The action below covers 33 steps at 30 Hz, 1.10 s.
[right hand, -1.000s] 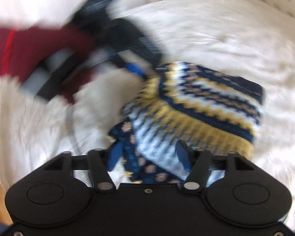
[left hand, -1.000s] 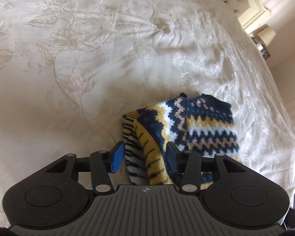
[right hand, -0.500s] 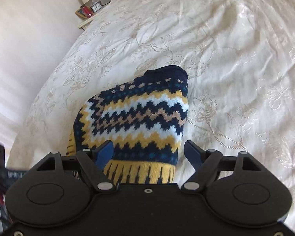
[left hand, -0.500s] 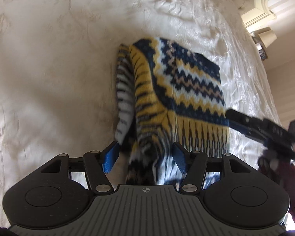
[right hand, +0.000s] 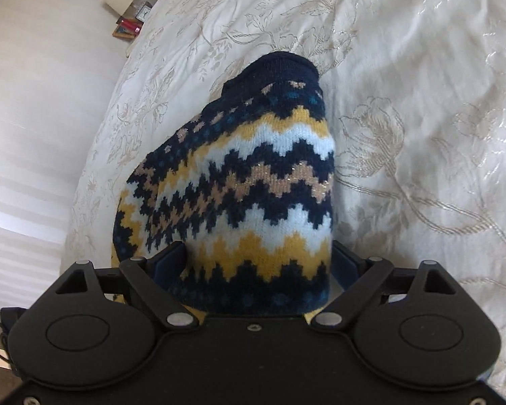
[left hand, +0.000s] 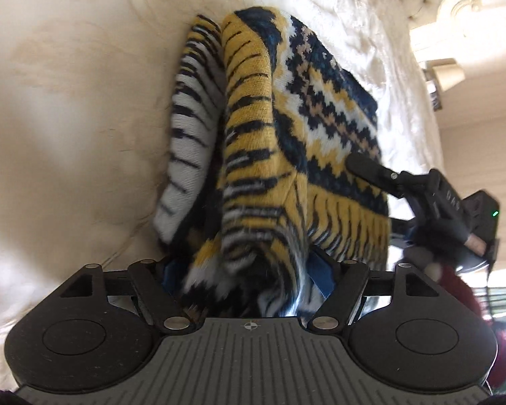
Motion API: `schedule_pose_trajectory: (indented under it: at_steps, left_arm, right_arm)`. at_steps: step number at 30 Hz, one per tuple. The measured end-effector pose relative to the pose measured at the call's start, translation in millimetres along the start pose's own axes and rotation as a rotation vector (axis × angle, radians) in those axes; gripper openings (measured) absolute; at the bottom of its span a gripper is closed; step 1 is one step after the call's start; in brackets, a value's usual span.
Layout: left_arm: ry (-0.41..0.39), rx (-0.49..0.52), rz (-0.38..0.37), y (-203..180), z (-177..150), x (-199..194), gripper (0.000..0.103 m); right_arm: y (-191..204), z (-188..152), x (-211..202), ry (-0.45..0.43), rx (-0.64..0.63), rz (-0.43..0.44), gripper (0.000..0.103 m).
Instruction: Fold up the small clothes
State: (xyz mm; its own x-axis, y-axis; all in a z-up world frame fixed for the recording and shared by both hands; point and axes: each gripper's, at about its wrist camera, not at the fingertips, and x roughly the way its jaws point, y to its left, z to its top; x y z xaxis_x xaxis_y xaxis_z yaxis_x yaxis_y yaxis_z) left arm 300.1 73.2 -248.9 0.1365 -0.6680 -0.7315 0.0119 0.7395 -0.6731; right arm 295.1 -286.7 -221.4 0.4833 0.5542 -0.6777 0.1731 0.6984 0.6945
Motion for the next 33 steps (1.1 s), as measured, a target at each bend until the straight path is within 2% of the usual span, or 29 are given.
schedule_pose_trajectory:
  at_steps: [2,3,4,5,8,11,15,20,25,27,29,31,33]
  left_arm:
    - [0.018,-0.040,-0.051,3.0,2.2,4.5,0.066]
    - [0.035,-0.062,-0.091,5.0,1.5,6.7,0.055]
    - [0.045,-0.076,-0.113,5.7,1.0,8.2,0.051]
    - [0.053,-0.080,-0.124,4.4,-0.3,9.0,0.047]
    - [0.055,-0.023,-0.128,-7.2,-6.4,6.3,0.045]
    - [0.080,-0.002,-0.151,-21.0,-19.4,3.8,0.045]
    - [0.127,0.055,-0.155,-47.8,-58.4,5.7,0.045]
    - [0.174,0.063,-0.153,-79.8,-129.8,17.3,0.046]
    - [0.207,0.086,-0.102,-106.0,-195.7,39.1,0.046]
    - [0.197,0.104,-0.043,-112.4,-215.0,47.2,0.047]
    - [0.153,0.107,0.047,-115.6,-228.3,49.1,0.047]
    - [0.098,0.086,0.078,-116.1,-236.3,44.2,0.050]
    - [0.037,0.095,0.116,-123.9,-244.1,33.4,0.050]
  right_arm:
    - [-0.9,0.5,1.1,0.001,0.007,0.019,0.092]
    - [-1.1,0.3,0.8,0.005,0.011,0.030,0.090]
    - [-0.6,-0.2,-0.3,0.007,0.012,0.035,0.079]
    - [0.3,-1.1,-1.8,0.009,0.008,0.028,0.062]
    - [1.3,-4.6,-13.6,0.007,0.010,0.013,0.050]
    - [4.8,-11.4,-32.6,-0.004,0.033,0.014,0.049]
    - [5.1,-32.8,-65.6,0.009,0.020,-0.026,0.050]
    - [-24.0,-78.3,-120.4,0.034,0.050,-0.058,0.050]
    - [-58.0,-123.5,-168.8,0.064,0.065,-0.095,0.050]
    - [-66.9,-135.1,-179.6,0.082,0.054,-0.104,0.053]
    - [-71.1,-144.9,-184.3,0.104,0.031,-0.125,0.057]
    - [-73.2,-150.9,-188.9,0.111,-0.013,-0.149,0.060]
    - [-71.5,-155.6,-195.5,0.102,-0.055,-0.159,0.068]
